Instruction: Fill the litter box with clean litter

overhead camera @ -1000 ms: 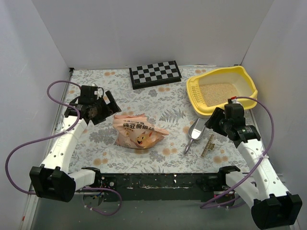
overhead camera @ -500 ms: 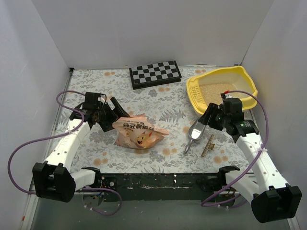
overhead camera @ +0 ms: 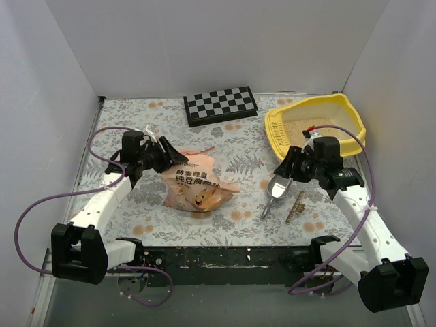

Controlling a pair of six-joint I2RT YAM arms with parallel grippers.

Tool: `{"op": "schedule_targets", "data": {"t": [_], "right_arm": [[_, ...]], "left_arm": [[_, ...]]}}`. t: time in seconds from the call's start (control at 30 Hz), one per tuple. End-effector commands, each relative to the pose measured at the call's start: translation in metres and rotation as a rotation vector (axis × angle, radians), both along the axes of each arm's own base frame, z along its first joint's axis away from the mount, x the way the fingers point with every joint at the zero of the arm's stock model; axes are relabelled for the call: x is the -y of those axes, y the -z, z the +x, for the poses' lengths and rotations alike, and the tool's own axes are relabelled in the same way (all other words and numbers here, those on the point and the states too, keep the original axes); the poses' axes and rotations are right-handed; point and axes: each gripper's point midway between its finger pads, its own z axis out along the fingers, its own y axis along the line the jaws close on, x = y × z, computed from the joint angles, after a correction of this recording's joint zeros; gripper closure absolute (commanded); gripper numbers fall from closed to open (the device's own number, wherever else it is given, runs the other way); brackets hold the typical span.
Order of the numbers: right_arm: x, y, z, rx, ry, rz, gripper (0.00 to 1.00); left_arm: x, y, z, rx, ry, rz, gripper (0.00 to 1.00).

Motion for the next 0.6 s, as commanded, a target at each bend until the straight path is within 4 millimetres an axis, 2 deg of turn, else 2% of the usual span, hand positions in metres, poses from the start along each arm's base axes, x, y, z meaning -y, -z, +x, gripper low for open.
{"op": "schedule_targets", "data": {"t": [0.0, 0.07, 0.17, 0.27, 0.33, 0.47, 0.57], "right_arm": [[-0.026, -0.037, 0.013, 0.121, -0.173, 0.037, 0.43], [-0.036, -0.047, 0.017, 0.141, -0.242, 0.040, 0.43], [-0.053, -0.065, 0.023, 0.219, -0.340, 0.037, 0.45], [-0.080, -0.085, 0.026, 0.329, -0.469, 0.076, 0.44], [-0.104, -0.094, 0.018, 0.384, -0.609, 0.133, 0.40], [-0.133, -0.095, 0.009, 0.442, -0.768, 0.218, 0.30], [-0.147, -0.095, 0.001, 0.486, -0.880, 0.255, 0.27]], "left_arm": [[0.026, -0.029, -0.007, 0.183, 0.187, -0.133, 0.63], [0.028, -0.024, -0.010, 0.207, 0.217, -0.133, 0.98], [0.029, -0.031, -0.012, 0.289, 0.248, -0.125, 1.00], [0.029, -0.060, -0.015, 0.460, 0.261, -0.140, 1.00], [0.030, -0.077, -0.020, 0.562, 0.271, -0.163, 1.00], [0.034, -0.101, -0.039, 0.749, 0.318, -0.238, 1.00], [0.038, -0.106, -0.051, 0.816, 0.358, -0.298, 1.00]]}}
